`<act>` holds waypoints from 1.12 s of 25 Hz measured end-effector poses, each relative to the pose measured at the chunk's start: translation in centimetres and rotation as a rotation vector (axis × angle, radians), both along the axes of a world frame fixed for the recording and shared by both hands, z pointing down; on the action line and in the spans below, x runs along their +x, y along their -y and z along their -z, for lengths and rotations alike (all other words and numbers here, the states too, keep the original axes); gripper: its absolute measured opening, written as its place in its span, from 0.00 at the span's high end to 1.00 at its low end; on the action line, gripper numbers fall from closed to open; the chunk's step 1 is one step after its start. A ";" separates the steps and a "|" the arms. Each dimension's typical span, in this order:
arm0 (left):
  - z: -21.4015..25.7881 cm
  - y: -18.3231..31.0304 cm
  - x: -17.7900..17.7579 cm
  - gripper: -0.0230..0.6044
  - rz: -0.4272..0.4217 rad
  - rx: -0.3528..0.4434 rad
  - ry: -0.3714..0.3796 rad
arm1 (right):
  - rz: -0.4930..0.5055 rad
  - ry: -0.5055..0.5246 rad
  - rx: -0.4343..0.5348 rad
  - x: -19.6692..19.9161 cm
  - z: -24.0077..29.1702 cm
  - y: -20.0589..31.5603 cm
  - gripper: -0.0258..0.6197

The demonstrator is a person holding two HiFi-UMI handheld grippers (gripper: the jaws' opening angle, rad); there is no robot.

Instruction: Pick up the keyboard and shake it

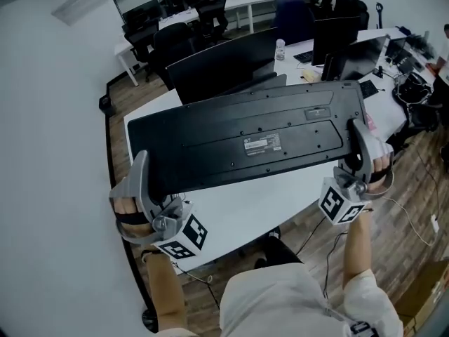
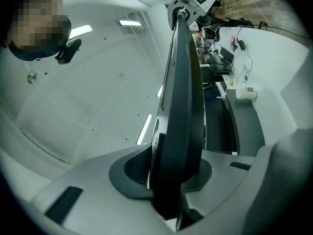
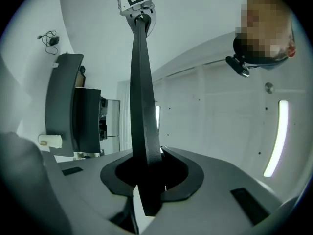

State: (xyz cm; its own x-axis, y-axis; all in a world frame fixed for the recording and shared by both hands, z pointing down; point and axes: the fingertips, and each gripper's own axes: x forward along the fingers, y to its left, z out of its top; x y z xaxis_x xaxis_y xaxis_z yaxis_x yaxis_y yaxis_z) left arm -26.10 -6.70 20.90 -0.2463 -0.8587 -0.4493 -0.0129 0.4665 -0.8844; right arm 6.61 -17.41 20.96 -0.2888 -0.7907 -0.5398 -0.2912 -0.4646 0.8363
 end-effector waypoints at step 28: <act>-11.7 4.3 -1.0 0.82 -0.060 -0.347 -0.028 | 0.058 -0.176 -0.394 -1.6 -9.8 5.0 0.77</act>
State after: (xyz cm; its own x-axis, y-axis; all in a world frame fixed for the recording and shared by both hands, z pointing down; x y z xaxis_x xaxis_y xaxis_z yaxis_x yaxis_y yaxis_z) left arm -27.08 -11.02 32.61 -0.1989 -0.9724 -0.1217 -0.0579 0.1356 -0.9891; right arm 4.99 -22.42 30.75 -0.3993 -0.9062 -0.1388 -0.1440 -0.0875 0.9857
